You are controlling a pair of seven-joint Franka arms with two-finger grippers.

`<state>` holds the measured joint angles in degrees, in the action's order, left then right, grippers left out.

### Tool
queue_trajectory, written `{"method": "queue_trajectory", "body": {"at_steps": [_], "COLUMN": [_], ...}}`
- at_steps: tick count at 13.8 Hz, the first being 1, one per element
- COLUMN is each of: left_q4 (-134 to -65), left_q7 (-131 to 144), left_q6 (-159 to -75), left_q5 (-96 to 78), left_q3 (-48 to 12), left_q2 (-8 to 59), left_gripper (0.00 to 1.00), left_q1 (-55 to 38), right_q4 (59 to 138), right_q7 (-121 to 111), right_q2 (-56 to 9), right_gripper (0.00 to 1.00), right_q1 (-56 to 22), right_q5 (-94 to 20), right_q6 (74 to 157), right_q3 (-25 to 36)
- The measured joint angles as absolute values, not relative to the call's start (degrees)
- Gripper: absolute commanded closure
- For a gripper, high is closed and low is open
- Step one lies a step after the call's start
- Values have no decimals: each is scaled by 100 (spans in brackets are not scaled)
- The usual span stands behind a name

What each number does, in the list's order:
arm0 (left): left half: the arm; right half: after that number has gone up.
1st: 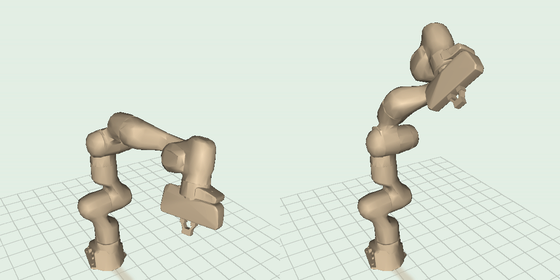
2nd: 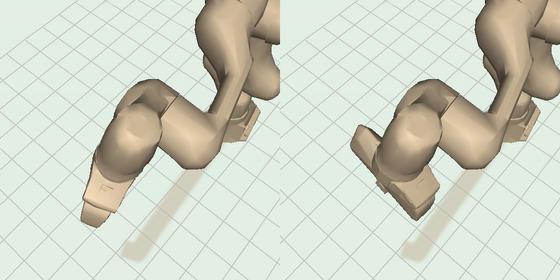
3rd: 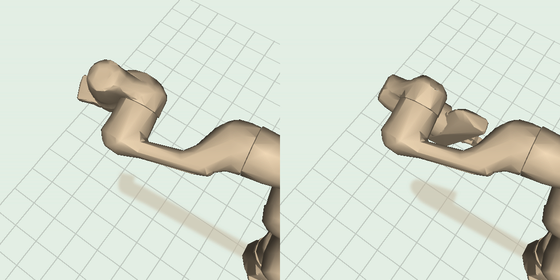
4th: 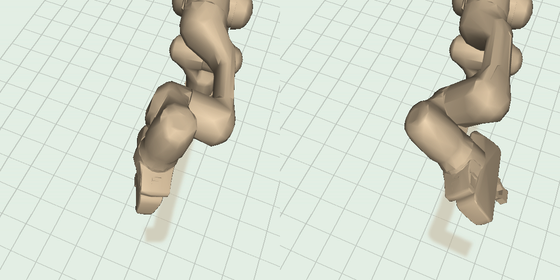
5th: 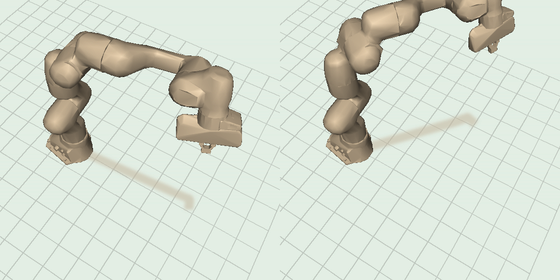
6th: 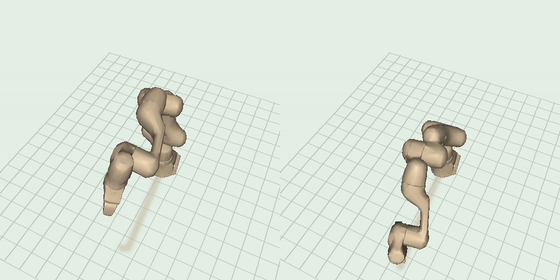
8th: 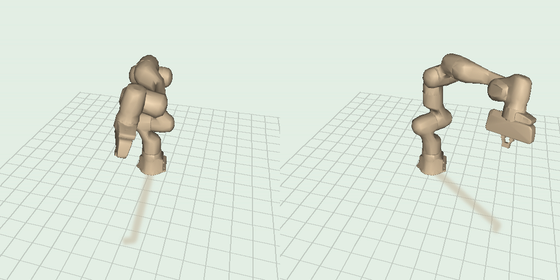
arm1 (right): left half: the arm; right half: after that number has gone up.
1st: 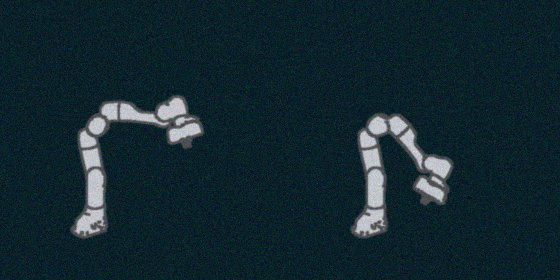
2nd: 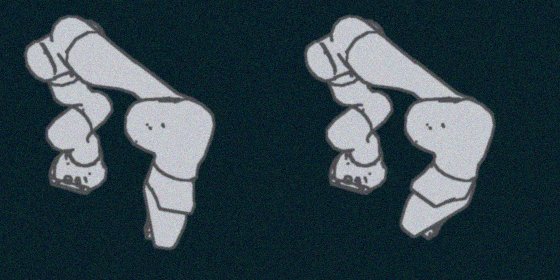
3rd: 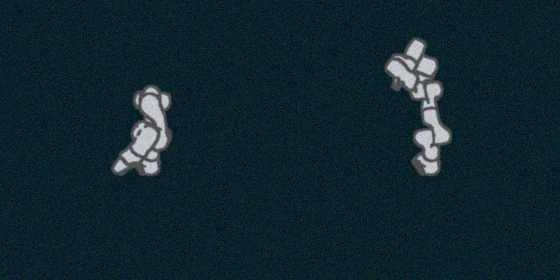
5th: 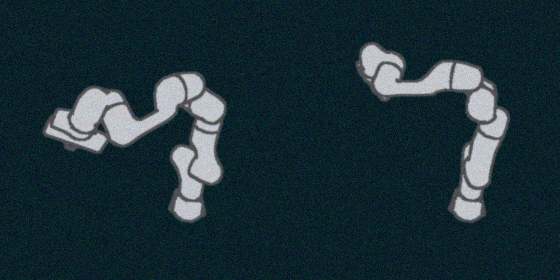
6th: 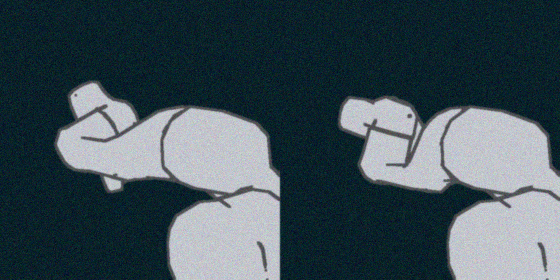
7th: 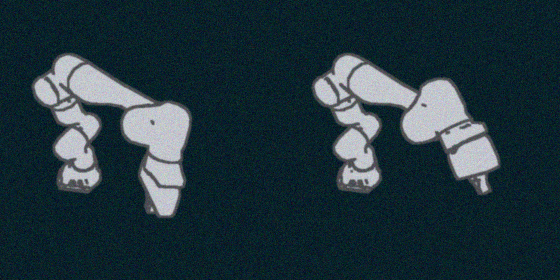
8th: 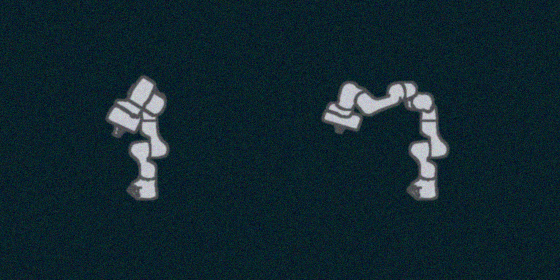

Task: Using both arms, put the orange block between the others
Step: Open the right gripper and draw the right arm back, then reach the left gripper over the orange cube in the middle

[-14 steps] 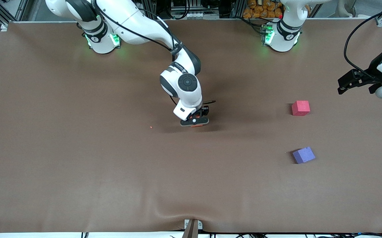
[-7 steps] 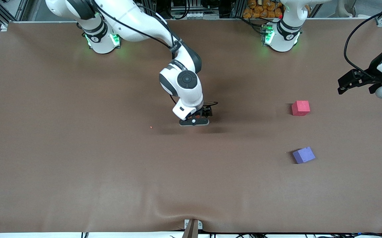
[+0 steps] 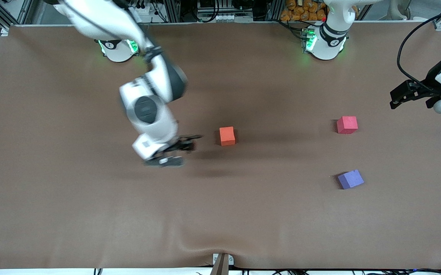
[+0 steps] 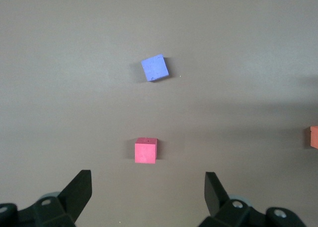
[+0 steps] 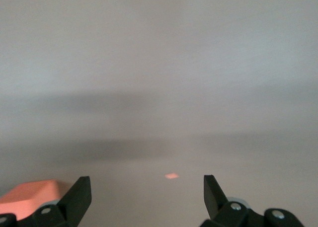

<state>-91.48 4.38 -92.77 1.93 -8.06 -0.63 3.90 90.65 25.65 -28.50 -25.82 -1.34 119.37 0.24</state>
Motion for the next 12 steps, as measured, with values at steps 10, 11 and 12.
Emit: {"method": "queue_trajectory", "body": {"at_steps": [10,11,12], "left_q4": [-9151,-9151,-9152], "left_q7": [438,438,445], "left_q6": [-9322,-9355,-9418], "left_q5": [193,193,193], "left_q3": [-851,-858,-868], "left_q2": [126,194,268], "left_gripper": [0,0,0], "left_q1": [324,265,190], "right_q4": [10810,10711,10523], "right_q7": [-364,-373,-373], "right_q2": [-717,-574,-466], "right_gripper": [0,0,0], "right_q1": [-31,-15,-2], "right_q5": [-138,-138,-133], "right_q6": [11155,10858,10509], "right_q3": [24,22,21]}}
